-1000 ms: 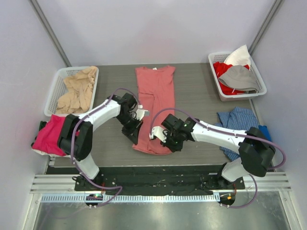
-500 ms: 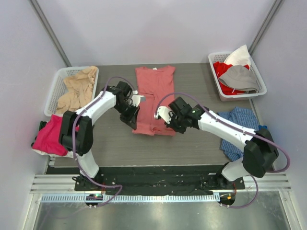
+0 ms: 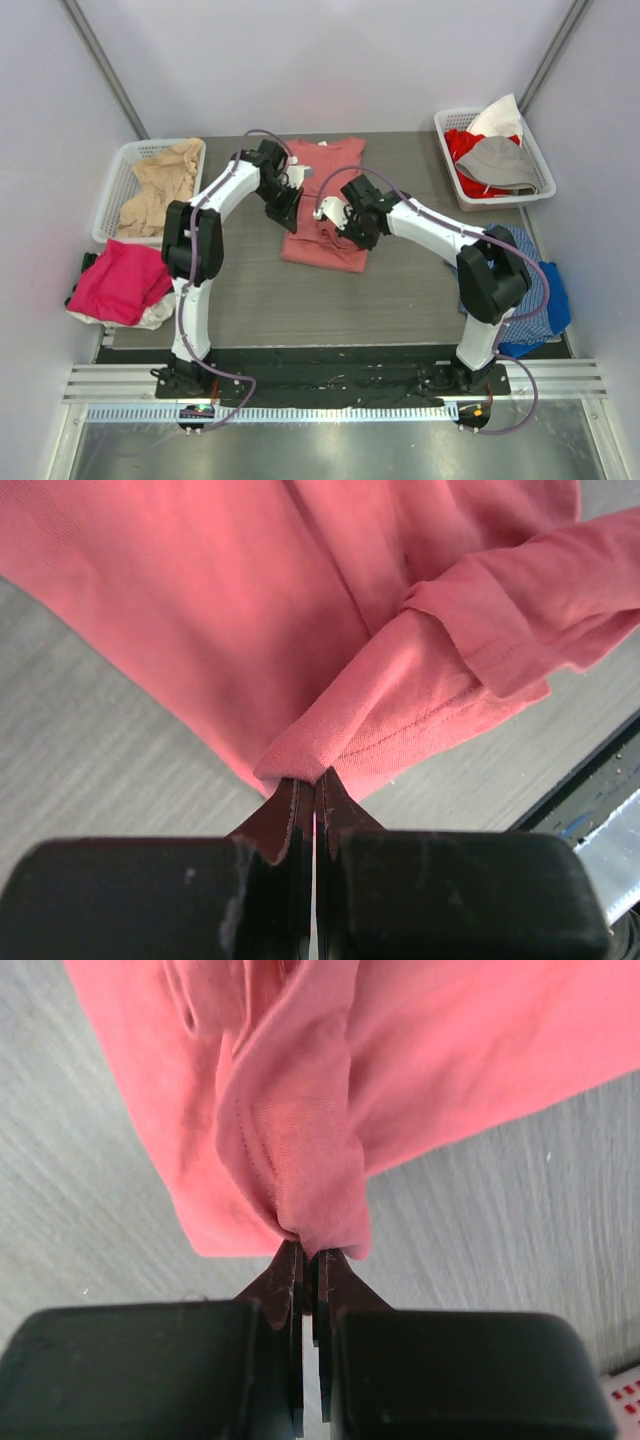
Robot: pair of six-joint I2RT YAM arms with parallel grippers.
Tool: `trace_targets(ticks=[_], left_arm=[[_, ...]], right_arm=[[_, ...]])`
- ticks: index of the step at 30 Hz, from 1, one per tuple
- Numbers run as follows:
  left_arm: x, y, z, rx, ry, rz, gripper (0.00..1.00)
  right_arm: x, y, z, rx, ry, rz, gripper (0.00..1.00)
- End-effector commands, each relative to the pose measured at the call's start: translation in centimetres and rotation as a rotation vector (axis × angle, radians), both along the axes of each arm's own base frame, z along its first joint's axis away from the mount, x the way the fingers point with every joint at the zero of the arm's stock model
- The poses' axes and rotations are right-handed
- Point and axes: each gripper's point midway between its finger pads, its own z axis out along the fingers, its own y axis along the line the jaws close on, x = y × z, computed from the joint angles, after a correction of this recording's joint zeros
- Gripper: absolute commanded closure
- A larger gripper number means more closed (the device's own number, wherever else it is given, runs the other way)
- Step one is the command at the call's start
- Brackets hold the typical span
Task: Fold and stack the t-shirts
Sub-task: Fold the tshirt
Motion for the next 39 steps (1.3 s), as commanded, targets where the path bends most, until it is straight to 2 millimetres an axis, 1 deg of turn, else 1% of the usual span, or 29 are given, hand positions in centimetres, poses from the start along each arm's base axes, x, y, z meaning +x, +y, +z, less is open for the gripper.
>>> trace_targets(ticks=[1, 2, 3, 6, 9, 10, 11, 13, 14, 15, 16, 17, 18, 19, 20, 22, 24, 25, 27, 31, 37, 39], left_arm=[[1.9, 0.0, 0.9, -0.008, -0.035, 0.007, 1.00], [2.4, -0.1, 1.2, -0.009, -0.048, 0.011, 1.00], [2.6, -0.1, 0.8, -0.006, -0.043, 0.011, 1.00], [3.4, -0.1, 1.0, -0.009, -0.051, 0.019, 1.00], [4.2, 0.0, 1.1, -0.007, -0.067, 0.027, 1.00], [4.6, 0.1, 1.1, -0.007, -0.073, 0.030, 1.00], [4.6, 0.1, 1.1, -0.006, -0.069, 0.032, 1.00], [5.0, 0.3, 0.9, -0.002, -0.069, 0.039, 1.00], [5.3, 0.3, 1.0, -0.005, -0.072, 0.041, 1.00], [5.5, 0.4, 1.0, -0.006, -0.074, 0.047, 1.00], [5.8, 0.4, 1.1, -0.006, -0.081, 0.049, 1.00], [5.9, 0.5, 0.7, -0.001, -0.077, 0.052, 1.00], [6.0, 0.5, 0.6, 0.000, -0.077, 0.052, 1.00], [6.2, 0.5, 0.6, 0.000, -0.082, 0.053, 1.00], [6.2, 0.5, 0.2, 0.005, -0.071, 0.054, 1.00], [6.6, 0.4, 0.4, 0.005, -0.081, 0.058, 1.00], [7.0, 0.3, 0.3, 0.000, -0.091, 0.064, 1.00], [7.3, 0.2, 0.5, -0.007, -0.099, 0.065, 1.00], [7.6, 0.1, 0.4, -0.008, -0.104, 0.068, 1.00], [8.0, -0.2, 1.1, -0.022, -0.121, 0.072, 1.00], [8.5, -0.5, 2.2, -0.042, -0.148, 0.080, 1.00], [8.7, -0.5, 2.2, -0.039, -0.155, 0.079, 1.00]], right_arm=[[3.5, 0.8, 2.4, 0.033, -0.089, -0.001, 0.99], [4.3, 1.1, 2.6, 0.039, -0.097, -0.004, 0.99], [4.6, 1.3, 2.7, 0.042, -0.102, -0.004, 0.99], [5.9, 1.7, 2.8, 0.044, -0.107, -0.012, 0.99], [7.3, 1.5, 2.9, 0.038, -0.119, -0.024, 0.99], [7.5, 1.6, 2.8, 0.039, -0.115, -0.026, 0.99], [8.1, 1.7, 3.3, 0.046, -0.126, -0.031, 0.99], [8.5, 1.5, 2.7, 0.037, -0.114, -0.037, 0.99], [9.0, 1.6, 3.0, 0.041, -0.122, -0.039, 0.99], [9.2, 1.5, 2.5, 0.036, -0.113, -0.042, 0.99], [9.4, 1.3, 2.5, 0.036, -0.113, -0.048, 0.99], [9.7, 1.4, 2.7, 0.040, -0.117, -0.049, 0.99], [9.9, 1.3, 2.2, 0.035, -0.108, -0.055, 0.99], [10.1, 1.4, 2.2, 0.040, -0.108, -0.056, 0.99], [10.4, 1.6, 2.4, 0.046, -0.113, -0.058, 0.99], [10.7, 1.7, 2.1, 0.046, -0.111, -0.061, 0.99], [11.3, 1.9, 2.5, 0.058, -0.122, -0.065, 0.99], [11.4, 2.0, 2.4, 0.058, -0.120, -0.064, 0.99], [12.0, 2.2, 3.0, 0.068, -0.137, -0.070, 0.99], [13.1, 2.0, 4.3, 0.089, -0.160, -0.086, 0.99], [13.8, 1.4, 4.6, 0.087, -0.167, -0.098, 0.99], [13.9, 1.1, 4.2, 0.083, -0.159, -0.103, 0.99]])
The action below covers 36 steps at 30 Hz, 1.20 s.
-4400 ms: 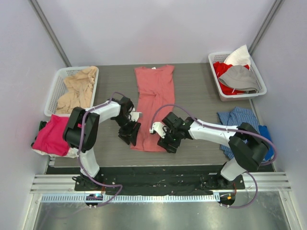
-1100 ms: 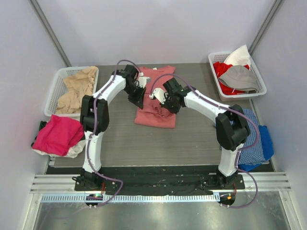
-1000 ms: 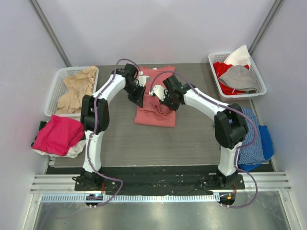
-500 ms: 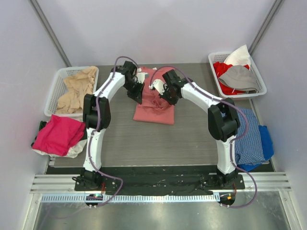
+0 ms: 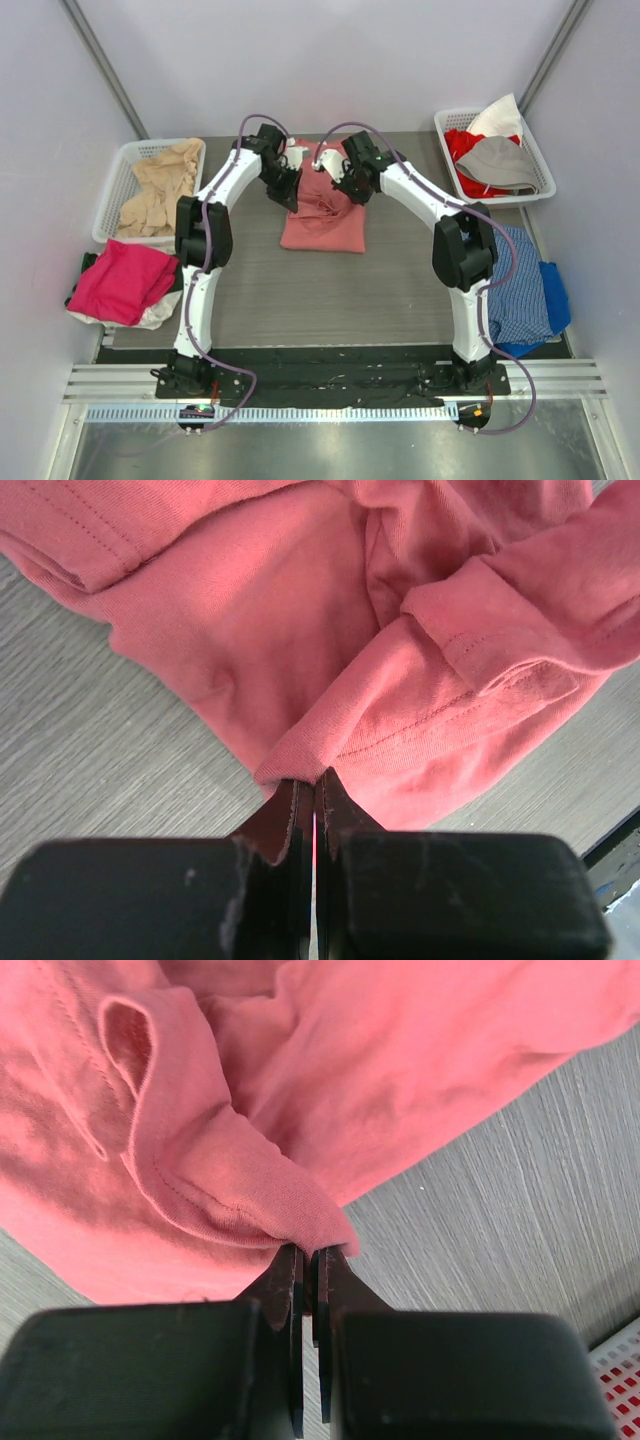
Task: Fold and stack the t-shirts
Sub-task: Fold the tshirt
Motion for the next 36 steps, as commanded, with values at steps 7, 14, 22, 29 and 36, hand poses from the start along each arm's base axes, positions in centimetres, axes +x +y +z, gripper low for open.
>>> trace_targets(ticks=[7, 14, 22, 29, 36], left_arm=[[2.4, 0.3, 1.6, 0.010, -0.101, 0.017, 1.00], [2.9, 0.5, 1.0, 0.024, -0.109, 0.030, 0.83], [4.2, 0.8, 0.9, 0.041, -0.154, 0.078, 0.69], [6.6, 1.5, 1.3, 0.084, -0.242, 0.156, 0.69], [8.7, 2.4, 3.2, 0.106, -0.340, 0.228, 0.69]], right_arm=[[1.5, -0.8, -0.1, 0.000, -0.021, -0.022, 0.99], [2.3, -0.6, -0.5, 0.002, -0.028, -0.041, 0.77], [3.7, -0.9, -0.2, -0.012, -0.075, -0.072, 0.50], [5.4, -0.7, 0.5, -0.011, -0.125, -0.109, 0.48], [7.1, -1.4, 1.7, -0.008, -0.176, -0.155, 0.47]])
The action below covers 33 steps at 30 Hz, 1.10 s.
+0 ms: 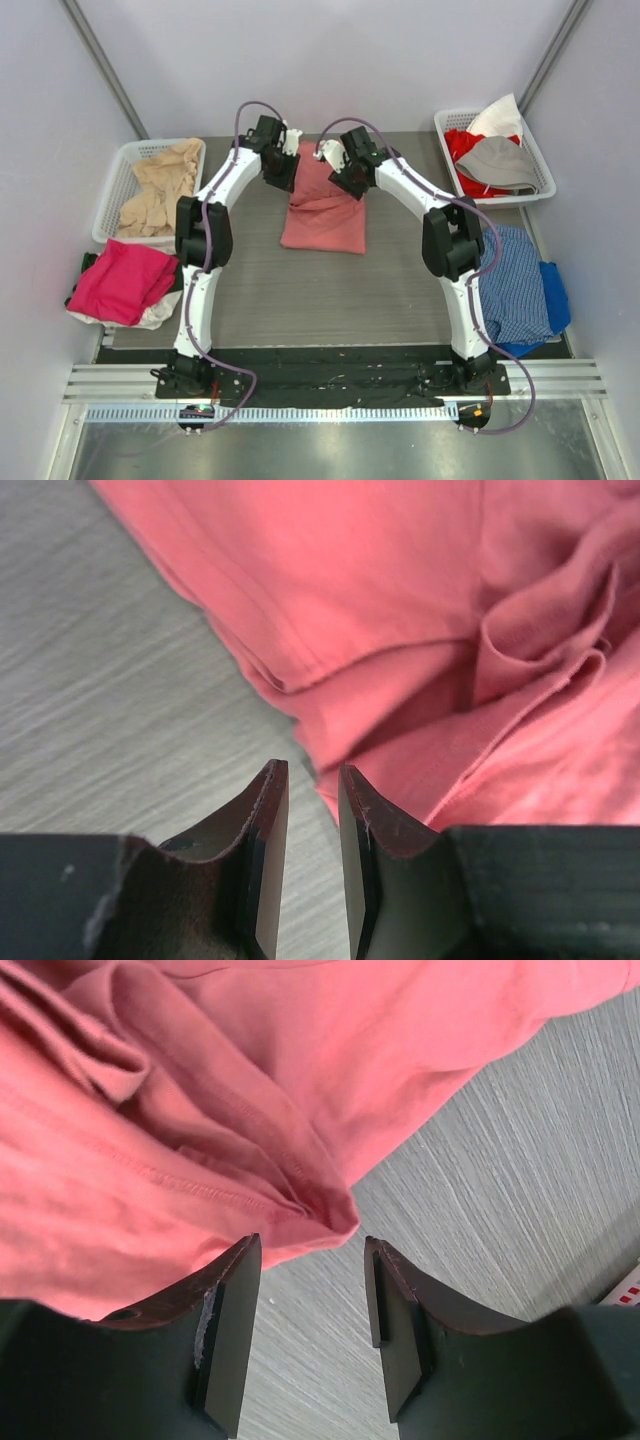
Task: Fold and stack the t-shirts
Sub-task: Fold the tshirt
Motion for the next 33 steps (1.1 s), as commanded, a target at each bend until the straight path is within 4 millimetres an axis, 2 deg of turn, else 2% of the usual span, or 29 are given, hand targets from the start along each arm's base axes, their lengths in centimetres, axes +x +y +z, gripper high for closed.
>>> trace_targets(ticks=[1, 5, 7, 8, 9, 10, 11, 13, 14, 16, 20, 33], left_arm=[[2.2, 0.7, 2.9, -0.002, -0.116, 0.053, 0.69], [0.7, 0.4, 4.3, -0.022, -0.100, 0.015, 0.69], [-0.6, 0.3, 5.3, -0.035, -0.084, -0.007, 0.69], [-1.4, 0.2, 5.2, -0.040, -0.066, -0.029, 0.69], [-2.1, 0.2, 5.2, -0.037, -0.050, -0.040, 0.69], [-2.7, 0.2, 6.3, -0.039, -0.063, -0.052, 0.69], [-3.5, 0.5, 5.5, -0.028, -0.039, -0.062, 0.69], [-4.5, 0.6, 6.6, -0.032, -0.053, -0.076, 0.69], [-5.3, 0.8, 6.1, -0.027, -0.036, -0.083, 0.69], [-5.9, 1.0, 6.6, -0.024, -0.047, -0.096, 0.69], [-6.8, 1.0, 5.4, -0.014, -0.016, -0.120, 0.69], [-7.6, -1.9, 1.6, -0.048, 0.090, -0.196, 0.70]], right_arm=[[2.3, -0.4, 3.1, 0.033, -0.099, -0.058, 0.47], [1.5, -0.7, 4.2, 0.045, -0.101, -0.056, 0.47], [0.6, -1.1, 3.6, 0.042, -0.078, -0.059, 0.47], [0.3, -1.1, 4.1, 0.049, -0.083, -0.059, 0.47], [-0.1, -1.3, 3.6, 0.047, -0.069, -0.060, 0.47], [-0.4, -1.3, 3.7, 0.053, -0.068, -0.063, 0.47], [-0.6, -1.4, 3.6, 0.056, -0.065, -0.063, 0.47], [-1.2, -1.4, 3.6, 0.068, -0.059, -0.063, 0.47], [-1.4, -1.4, 3.6, 0.071, -0.056, -0.063, 0.47], [-1.8, -1.6, 3.3, 0.071, -0.048, -0.062, 0.47], [-2.3, -1.5, 2.8, 0.078, -0.033, -0.061, 0.47], [-3.2, -2.0, 2.5, 0.064, -0.022, -0.057, 0.47]])
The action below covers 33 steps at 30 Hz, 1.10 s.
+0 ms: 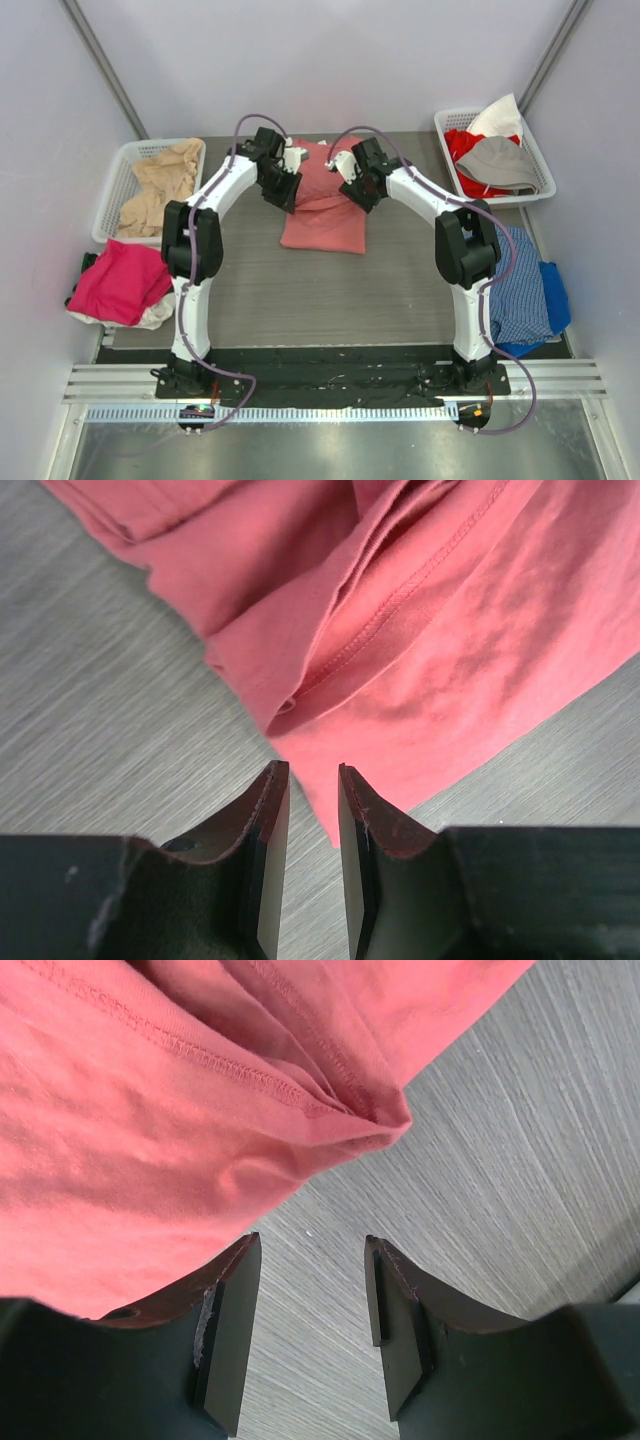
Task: Fold and stack the t-shirts
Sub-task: Fold the tshirt
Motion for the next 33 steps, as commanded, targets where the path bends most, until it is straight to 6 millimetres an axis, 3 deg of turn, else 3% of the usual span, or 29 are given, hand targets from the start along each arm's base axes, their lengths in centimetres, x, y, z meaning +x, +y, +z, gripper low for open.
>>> trace_targets(ticks=[1, 10, 20, 33], left_arm=[[-0.3, -1.7, 0.3, -0.030, -0.003, -0.054, 0.70], [0.7, -3.1, -1.0, -0.028, -0.007, -0.058, 0.70], [3.6, -3.6, -2.8, -0.003, -0.034, -0.026, 0.71], [6.5, -3.7, -1.3, 0.001, -0.155, 0.028, 0.71]], right_arm=[[0.3, 0.5, 3.9, 0.046, -0.087, 0.003, 0.47], [0.2, 0.5, 4.0, 0.053, -0.090, 0.001, 0.47], [-0.1, 0.3, 4.2, 0.057, -0.095, -0.005, 0.47], [-0.2, 0.3, 3.8, 0.060, -0.090, -0.003, 0.47]])
